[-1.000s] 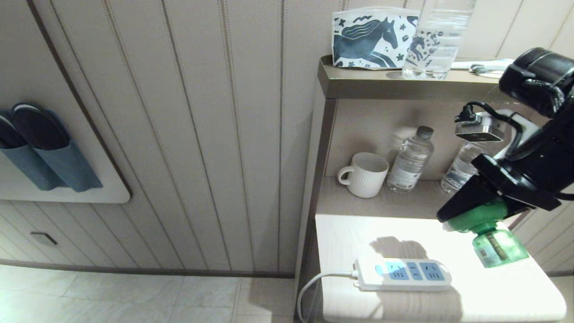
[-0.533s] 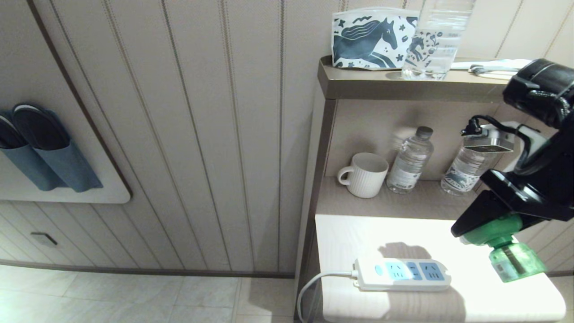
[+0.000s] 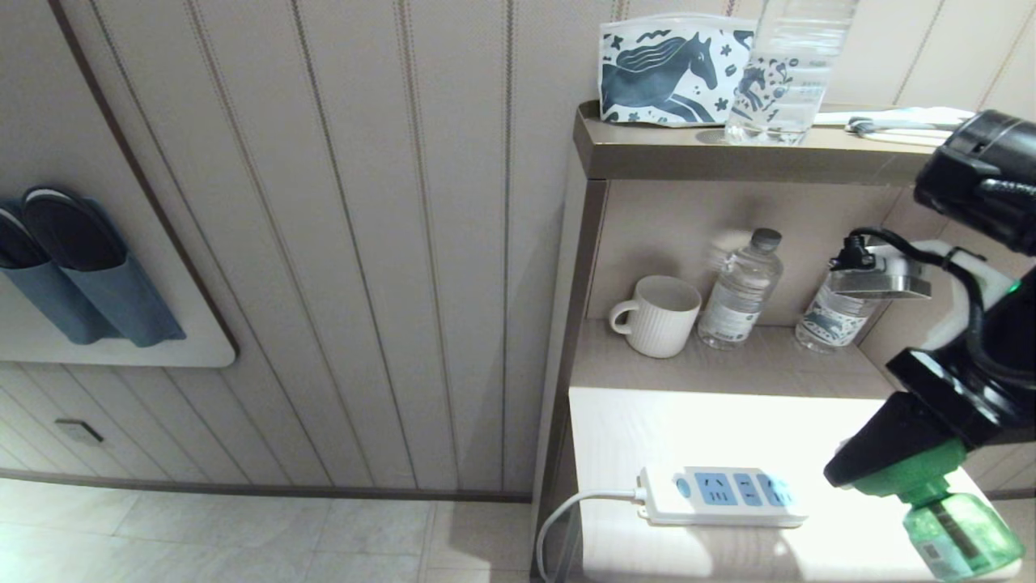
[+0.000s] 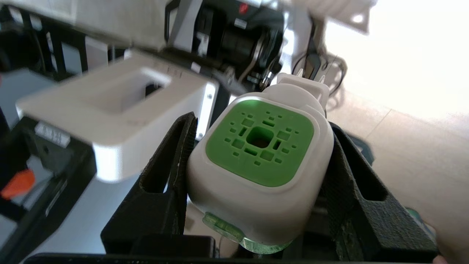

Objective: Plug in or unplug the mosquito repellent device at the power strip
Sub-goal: Insert the plug into the socket

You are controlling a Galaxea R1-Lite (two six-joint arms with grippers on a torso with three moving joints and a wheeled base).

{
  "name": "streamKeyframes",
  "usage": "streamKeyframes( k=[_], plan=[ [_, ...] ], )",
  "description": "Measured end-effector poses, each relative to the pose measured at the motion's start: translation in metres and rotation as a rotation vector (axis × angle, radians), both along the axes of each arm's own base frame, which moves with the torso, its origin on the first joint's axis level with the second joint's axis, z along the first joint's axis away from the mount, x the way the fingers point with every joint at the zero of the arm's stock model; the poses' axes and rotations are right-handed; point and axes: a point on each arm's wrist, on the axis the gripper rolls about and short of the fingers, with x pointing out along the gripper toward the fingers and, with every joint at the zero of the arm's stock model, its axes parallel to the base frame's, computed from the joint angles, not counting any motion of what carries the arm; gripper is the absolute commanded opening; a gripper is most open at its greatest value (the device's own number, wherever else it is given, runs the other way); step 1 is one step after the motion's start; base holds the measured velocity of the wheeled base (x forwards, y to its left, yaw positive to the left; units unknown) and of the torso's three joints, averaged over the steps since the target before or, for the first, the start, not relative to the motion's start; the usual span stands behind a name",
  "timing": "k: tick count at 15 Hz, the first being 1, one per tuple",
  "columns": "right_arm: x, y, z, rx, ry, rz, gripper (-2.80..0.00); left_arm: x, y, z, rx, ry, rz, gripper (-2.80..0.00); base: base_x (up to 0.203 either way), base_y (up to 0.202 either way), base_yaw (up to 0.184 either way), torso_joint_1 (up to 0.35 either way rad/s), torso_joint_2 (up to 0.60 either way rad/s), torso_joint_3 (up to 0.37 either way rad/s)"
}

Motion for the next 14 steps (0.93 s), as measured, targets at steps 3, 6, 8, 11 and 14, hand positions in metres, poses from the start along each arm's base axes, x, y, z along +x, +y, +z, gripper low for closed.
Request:
streamKeyframes(
  k=[3, 6, 8, 11, 14],
  plan=[
    [-0.007, 0.006, -0.009, -0.008, 0.043, 0.021, -2.8, 0.0, 0.0, 0.0, 0.0, 0.0, 0.0, -2.8, 0.0, 0.0, 0.0, 0.0, 0.0, 0.0],
    [-0.002, 0.009, -0.033, -0.037, 0.126, 0.016, -2.8, 0.0, 0.0, 0.0, 0.0, 0.0, 0.0, -2.8, 0.0, 0.0, 0.0, 0.0, 0.0, 0.0],
    [-0.001, 0.011, -0.044, -0.032, 0.188, 0.022, -2.8, 0.0, 0.0, 0.0, 0.0, 0.0, 0.0, -2.8, 0.0, 0.0, 0.0, 0.0, 0.0, 0.0],
    [0.005, 0.014, -0.051, 0.001, 0.246, 0.026, -2.8, 0.0, 0.0, 0.0, -0.001, 0.0, 0.0, -2.8, 0.0, 0.0, 0.0, 0.0, 0.0, 0.0],
    [0.023, 0.021, -0.059, 0.0, 0.282, 0.023, -2.8, 0.0, 0.0, 0.0, 0.0, 0.0, 0.0, -2.8, 0.0, 0.0, 0.0, 0.0, 0.0, 0.0]
  ],
)
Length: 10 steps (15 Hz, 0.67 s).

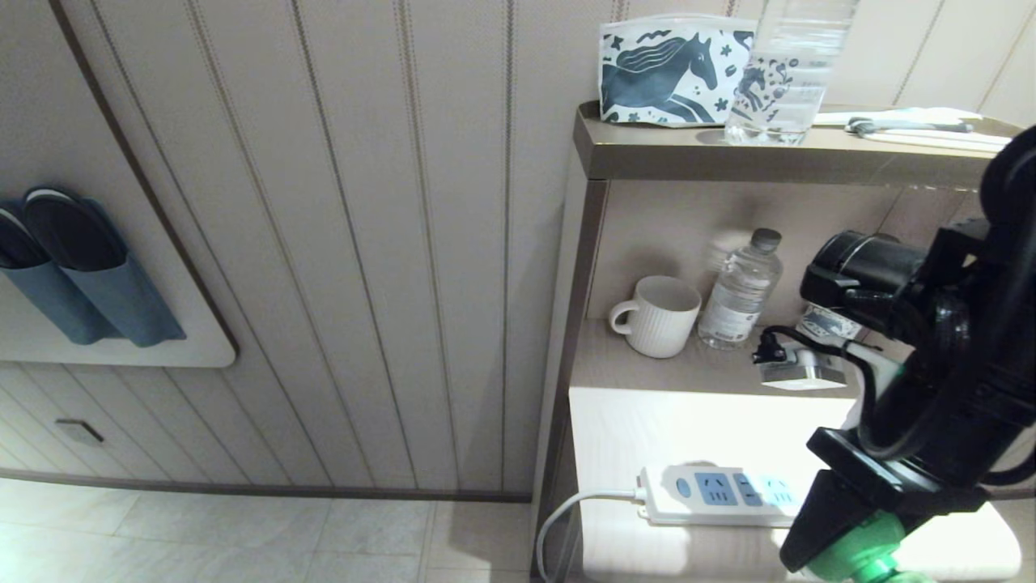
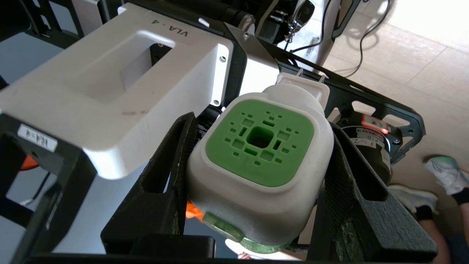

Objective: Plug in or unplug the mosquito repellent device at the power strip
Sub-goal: Insert the plug into the socket

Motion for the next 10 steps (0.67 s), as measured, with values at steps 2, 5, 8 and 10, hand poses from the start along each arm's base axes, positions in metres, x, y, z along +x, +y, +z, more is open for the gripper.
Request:
streamKeyframes(
  k=[2, 5, 8, 10],
  plan=[
    [0.008, 0.003, -0.004, 0.005, 0.019, -0.005, -2.8, 0.0, 0.0, 0.0, 0.0, 0.0, 0.0, -2.8, 0.0, 0.0, 0.0, 0.0, 0.0, 0.0],
    [0.029, 0.005, -0.007, 0.084, 0.064, -0.077, -2.8, 0.0, 0.0, 0.0, 0.0, 0.0, 0.0, -2.8, 0.0, 0.0, 0.0, 0.0, 0.0, 0.0],
    [0.037, 0.0, -0.008, 0.102, 0.084, -0.134, -2.8, 0.0, 0.0, 0.0, 0.0, 0.0, 0.0, -2.8, 0.0, 0.0, 0.0, 0.0, 0.0, 0.0],
    [0.041, -0.009, -0.006, 0.109, 0.089, -0.202, -2.8, 0.0, 0.0, 0.0, 0.0, 0.0, 0.0, -2.8, 0.0, 0.0, 0.0, 0.0, 0.0, 0.0]
  ],
)
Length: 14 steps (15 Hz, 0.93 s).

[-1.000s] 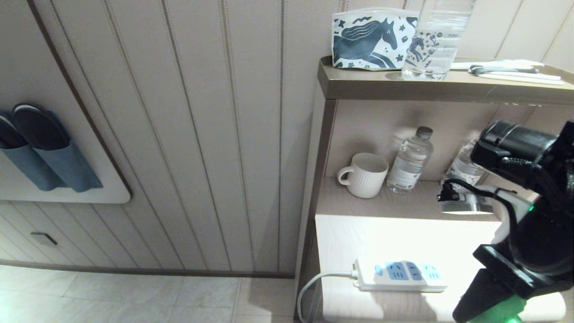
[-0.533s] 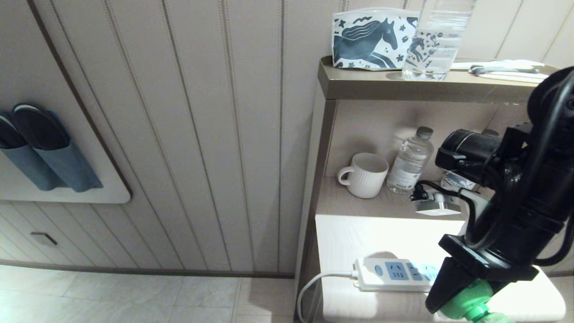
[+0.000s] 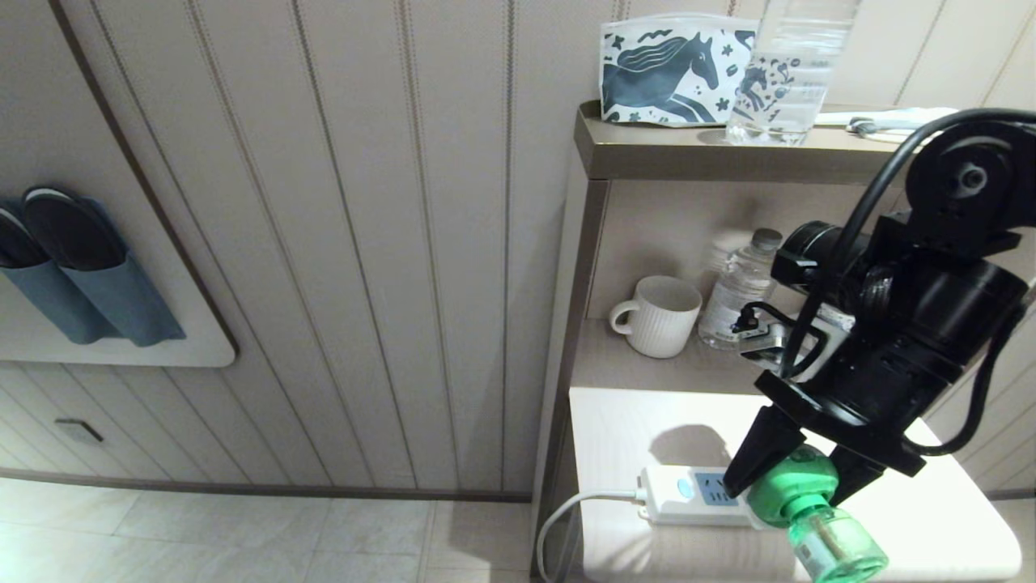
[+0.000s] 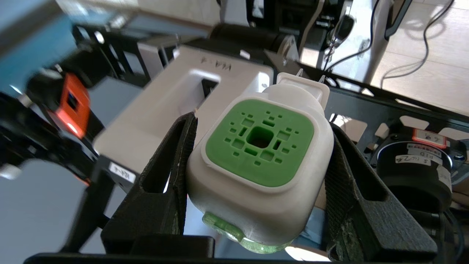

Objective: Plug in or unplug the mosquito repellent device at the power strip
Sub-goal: Insert the plug into the socket

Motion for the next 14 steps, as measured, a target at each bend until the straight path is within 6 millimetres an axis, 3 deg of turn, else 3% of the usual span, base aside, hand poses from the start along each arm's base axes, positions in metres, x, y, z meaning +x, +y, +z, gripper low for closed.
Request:
streamKeyframes(
  k=[6, 14],
  plan=[
    [0.013, -0.02, -0.009, -0.002, -0.016, -0.066, -2.8, 0.0, 0.0, 0.0, 0.0, 0.0, 0.0, -2.8, 0.0, 0.0, 0.0, 0.0, 0.0, 0.0],
    [0.033, -0.023, -0.032, 0.006, -0.026, -0.009, -2.8, 0.0, 0.0, 0.0, 0.0, 0.0, 0.0, -2.8, 0.0, 0.0, 0.0, 0.0, 0.0, 0.0]
  ],
)
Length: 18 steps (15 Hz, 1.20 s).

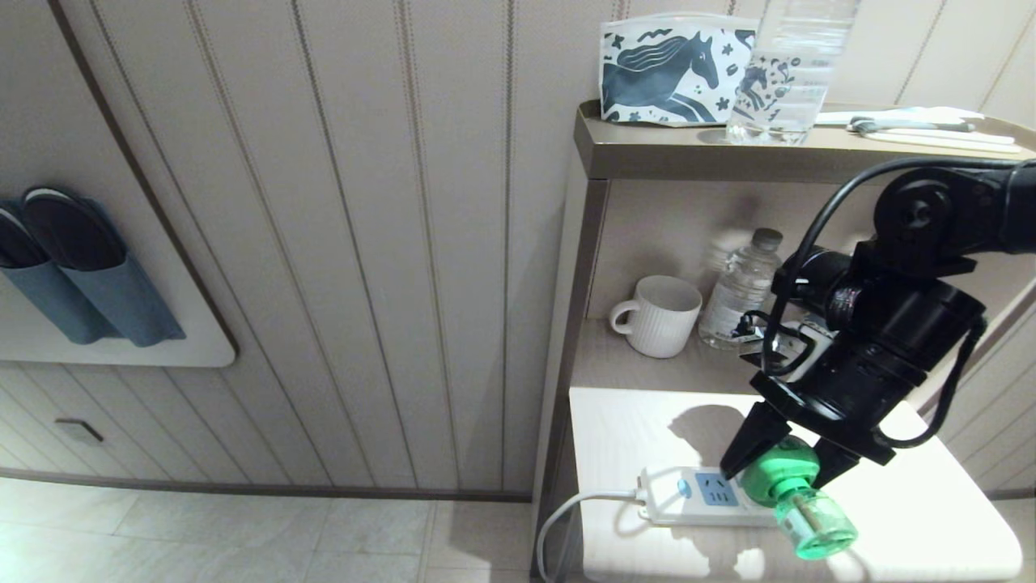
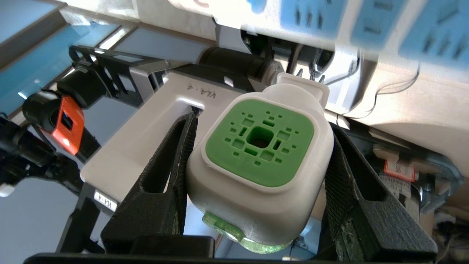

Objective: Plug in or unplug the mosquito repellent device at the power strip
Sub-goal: Insert the plug into the socket

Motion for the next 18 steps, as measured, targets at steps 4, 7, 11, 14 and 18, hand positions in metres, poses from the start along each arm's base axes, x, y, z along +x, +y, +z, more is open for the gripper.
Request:
streamKeyframes(
  k=[4, 7, 11, 14, 18],
  plan=[
    [0.009, 0.003, -0.006, 0.012, -0.003, 0.006, -2.8, 0.0, 0.0, 0.0, 0.0, 0.0, 0.0, -2.8, 0.0, 0.0, 0.0, 0.0, 0.0, 0.0],
    [0.016, 0.006, -0.011, 0.021, -0.014, 0.009, -2.8, 0.0, 0.0, 0.0, 0.0, 0.0, 0.0, -2.8, 0.0, 0.0, 0.0, 0.0, 0.0, 0.0],
    [0.024, 0.008, -0.016, 0.04, -0.009, 0.011, -2.8, 0.0, 0.0, 0.0, 0.0, 0.0, 0.0, -2.8, 0.0, 0.0, 0.0, 0.0, 0.0, 0.0],
    [0.033, 0.01, -0.016, 0.06, -0.024, 0.012, -2.8, 0.0, 0.0, 0.0, 0.0, 0.0, 0.0, -2.8, 0.0, 0.0, 0.0, 0.0, 0.0, 0.0],
    [0.038, 0.01, -0.016, 0.063, -0.034, 0.021, -2.8, 0.0, 0.0, 0.0, 0.0, 0.0, 0.0, -2.8, 0.0, 0.0, 0.0, 0.0, 0.0, 0.0]
  ],
)
